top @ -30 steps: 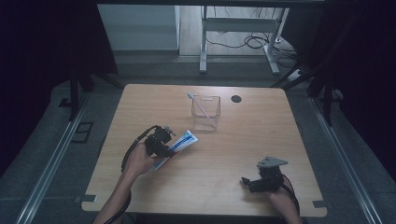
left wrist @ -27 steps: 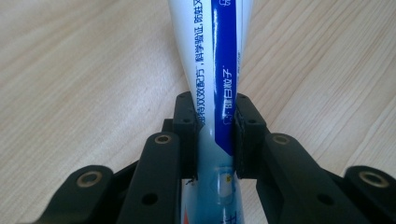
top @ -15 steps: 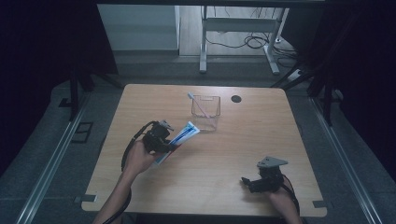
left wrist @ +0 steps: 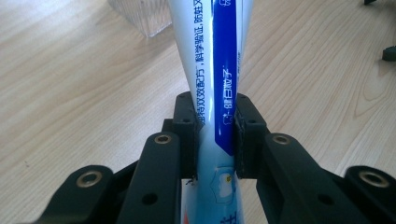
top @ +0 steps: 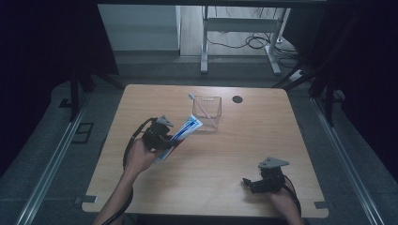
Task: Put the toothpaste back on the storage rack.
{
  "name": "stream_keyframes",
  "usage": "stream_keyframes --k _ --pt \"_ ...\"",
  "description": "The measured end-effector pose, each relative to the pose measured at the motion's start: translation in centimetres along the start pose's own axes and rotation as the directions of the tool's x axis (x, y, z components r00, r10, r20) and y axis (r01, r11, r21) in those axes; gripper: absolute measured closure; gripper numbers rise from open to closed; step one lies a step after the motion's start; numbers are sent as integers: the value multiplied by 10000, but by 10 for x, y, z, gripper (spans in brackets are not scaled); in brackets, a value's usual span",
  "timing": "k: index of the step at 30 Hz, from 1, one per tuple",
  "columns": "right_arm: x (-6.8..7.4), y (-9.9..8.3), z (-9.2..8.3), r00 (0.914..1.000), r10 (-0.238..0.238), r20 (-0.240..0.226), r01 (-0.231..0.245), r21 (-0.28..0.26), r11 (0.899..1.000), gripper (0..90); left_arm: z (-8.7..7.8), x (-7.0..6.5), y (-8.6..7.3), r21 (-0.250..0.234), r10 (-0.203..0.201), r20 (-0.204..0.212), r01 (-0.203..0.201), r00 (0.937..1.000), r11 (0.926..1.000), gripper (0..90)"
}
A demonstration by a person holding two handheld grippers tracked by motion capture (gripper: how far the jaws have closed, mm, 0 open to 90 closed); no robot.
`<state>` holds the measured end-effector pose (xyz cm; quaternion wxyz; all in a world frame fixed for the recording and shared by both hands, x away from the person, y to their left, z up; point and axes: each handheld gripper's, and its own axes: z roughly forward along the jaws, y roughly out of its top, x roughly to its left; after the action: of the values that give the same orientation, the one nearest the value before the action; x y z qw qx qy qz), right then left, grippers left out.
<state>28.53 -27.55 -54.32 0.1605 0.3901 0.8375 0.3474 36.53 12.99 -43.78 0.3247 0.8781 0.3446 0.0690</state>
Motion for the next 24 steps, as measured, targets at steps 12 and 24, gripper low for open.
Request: stream_keyframes --k 12,24 --pt "0 0 0 10000 -2 9 2 1 10000 28 -6 1 10 -483 26 31 -24 10000 9988 749" --pt "0 0 0 10000 -18 9 18 -11 10000 28 -10 1 27 -1130 7 -3 -8 10000 9936 749"
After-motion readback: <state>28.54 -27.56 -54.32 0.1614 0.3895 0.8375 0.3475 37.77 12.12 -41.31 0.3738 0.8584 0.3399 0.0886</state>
